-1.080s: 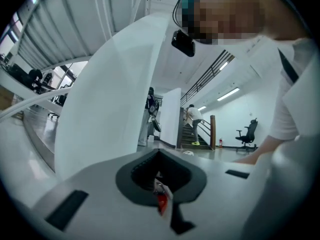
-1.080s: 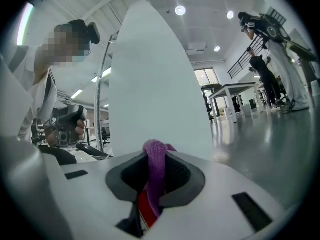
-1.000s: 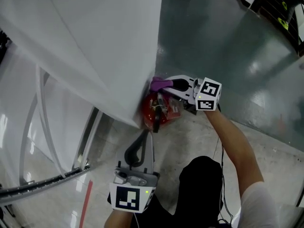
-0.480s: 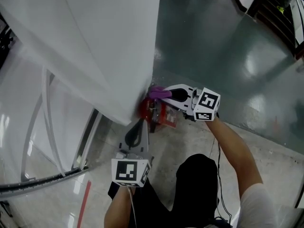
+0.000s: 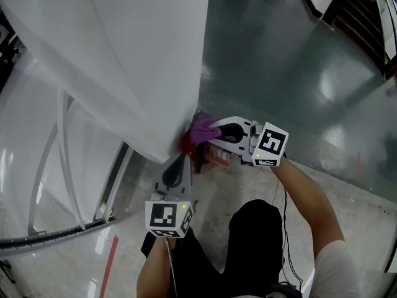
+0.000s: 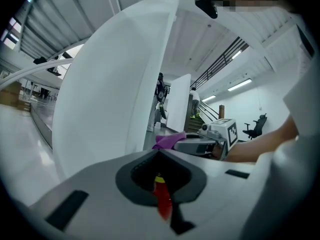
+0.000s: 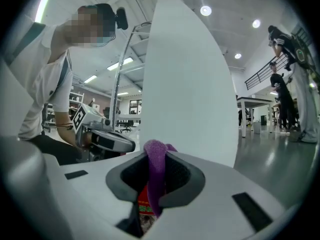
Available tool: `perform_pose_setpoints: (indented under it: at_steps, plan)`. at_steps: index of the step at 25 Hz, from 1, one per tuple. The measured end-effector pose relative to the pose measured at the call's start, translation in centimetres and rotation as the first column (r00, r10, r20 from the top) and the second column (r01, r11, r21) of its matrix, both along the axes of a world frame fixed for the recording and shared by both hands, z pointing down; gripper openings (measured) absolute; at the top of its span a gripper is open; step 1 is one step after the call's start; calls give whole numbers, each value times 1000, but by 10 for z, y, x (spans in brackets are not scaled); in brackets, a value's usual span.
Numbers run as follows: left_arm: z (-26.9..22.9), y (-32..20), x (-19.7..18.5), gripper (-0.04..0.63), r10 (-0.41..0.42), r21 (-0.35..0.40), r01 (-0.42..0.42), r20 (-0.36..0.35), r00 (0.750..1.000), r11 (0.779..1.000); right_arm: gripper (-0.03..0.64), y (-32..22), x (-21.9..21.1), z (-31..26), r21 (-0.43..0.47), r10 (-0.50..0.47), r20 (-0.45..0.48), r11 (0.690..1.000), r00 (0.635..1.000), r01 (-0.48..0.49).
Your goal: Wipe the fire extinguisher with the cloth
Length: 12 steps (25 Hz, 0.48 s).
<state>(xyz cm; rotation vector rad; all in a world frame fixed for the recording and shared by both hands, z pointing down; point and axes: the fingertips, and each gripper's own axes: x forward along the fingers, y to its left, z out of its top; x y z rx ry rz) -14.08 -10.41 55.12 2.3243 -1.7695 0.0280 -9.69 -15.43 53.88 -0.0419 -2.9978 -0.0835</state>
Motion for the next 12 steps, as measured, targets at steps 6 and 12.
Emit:
perform_pose_setpoints:
  at_steps: [6, 12]
  plan:
    - [1, -4, -7, 3, -8, -5, 8, -28, 1000, 1000, 58, 34, 0, 8, 49, -60, -45, 997, 997, 63]
    - [-1, -11, -2, 3, 22, 7, -22, -15, 1000, 1000, 58, 56, 4, 2, 38, -90, -18, 995, 996, 90]
